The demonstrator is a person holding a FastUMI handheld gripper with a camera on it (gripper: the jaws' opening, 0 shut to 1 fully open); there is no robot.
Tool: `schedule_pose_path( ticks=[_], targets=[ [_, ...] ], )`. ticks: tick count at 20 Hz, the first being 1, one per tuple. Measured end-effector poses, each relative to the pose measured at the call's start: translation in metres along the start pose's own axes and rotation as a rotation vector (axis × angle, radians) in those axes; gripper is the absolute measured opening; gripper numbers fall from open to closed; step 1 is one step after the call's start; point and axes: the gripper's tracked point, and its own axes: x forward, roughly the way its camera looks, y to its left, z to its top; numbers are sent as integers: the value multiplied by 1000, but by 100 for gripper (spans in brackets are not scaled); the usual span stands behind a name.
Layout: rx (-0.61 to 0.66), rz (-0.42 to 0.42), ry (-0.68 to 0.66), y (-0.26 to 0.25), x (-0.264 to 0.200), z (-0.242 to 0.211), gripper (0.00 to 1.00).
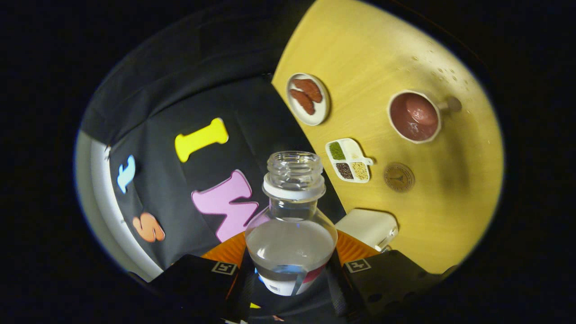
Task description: Take the bottle from table, then pour the juice into the cup, finally place the bottle on the coaster
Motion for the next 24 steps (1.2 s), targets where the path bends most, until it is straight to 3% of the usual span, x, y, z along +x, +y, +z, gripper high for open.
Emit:
schedule_pose_path(
  ticks=[4,10,13,17,21,24],
  targets=[
    [-451,21,51,-15,-10,-33,71],
    [-1123,-63,170,-68,-18,-69,71],
    [-1435,-61,149,-90,-3,-76,72],
    [-1667,-26,189,-120,15,-102,72],
    [-1903,15,71,-126,47,-105,72],
    [-1957,60,9,-127,72,-110,72]
  ],
)
